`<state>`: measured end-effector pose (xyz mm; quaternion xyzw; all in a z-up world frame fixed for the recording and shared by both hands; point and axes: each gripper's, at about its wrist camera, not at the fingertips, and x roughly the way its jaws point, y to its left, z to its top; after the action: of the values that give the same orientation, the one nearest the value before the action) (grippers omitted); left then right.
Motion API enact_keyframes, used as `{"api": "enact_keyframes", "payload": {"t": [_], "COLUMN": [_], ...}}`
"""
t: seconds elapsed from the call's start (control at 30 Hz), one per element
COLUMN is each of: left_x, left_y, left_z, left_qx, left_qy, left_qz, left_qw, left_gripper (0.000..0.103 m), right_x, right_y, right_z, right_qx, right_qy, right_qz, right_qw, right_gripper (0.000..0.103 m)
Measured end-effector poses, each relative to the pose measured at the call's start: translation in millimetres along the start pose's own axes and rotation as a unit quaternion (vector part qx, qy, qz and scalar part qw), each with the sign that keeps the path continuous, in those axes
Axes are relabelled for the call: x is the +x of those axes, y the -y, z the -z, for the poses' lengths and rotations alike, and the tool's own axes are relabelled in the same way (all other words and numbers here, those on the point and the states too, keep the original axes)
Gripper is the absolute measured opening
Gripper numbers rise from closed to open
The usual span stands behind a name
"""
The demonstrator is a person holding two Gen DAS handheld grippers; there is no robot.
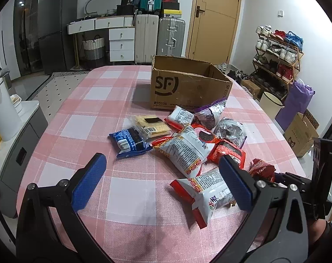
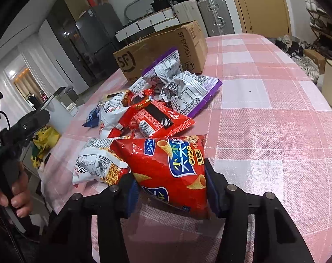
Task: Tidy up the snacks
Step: 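Grasp the red chip bag with the right tool while the left tool approaches a white snack bag, then lift the red chip bag with the right tool while the left tool grasps the white snack bag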
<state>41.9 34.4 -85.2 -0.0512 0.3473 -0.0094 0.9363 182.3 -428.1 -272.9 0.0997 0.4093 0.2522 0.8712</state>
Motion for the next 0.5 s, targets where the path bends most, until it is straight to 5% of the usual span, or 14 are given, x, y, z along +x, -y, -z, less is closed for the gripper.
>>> {"api": "enact_keyframes", "payload": {"t": [0.5], "left_x": [9], "left_y": [-11], "left_z": [14], "left_qx": [-0.007], "left_qy": [-0.041], "left_qz": [0.027], "left_qw": [0.9988], "left_gripper": [0.102], "right_x": [-24], "right_y": [-4], "right_z": [0], "right_qx": [0.0], "right_qy": [0.032], "right_qz": [-0.008], "right_qw": [0.999], "right_gripper": [0.049]}}
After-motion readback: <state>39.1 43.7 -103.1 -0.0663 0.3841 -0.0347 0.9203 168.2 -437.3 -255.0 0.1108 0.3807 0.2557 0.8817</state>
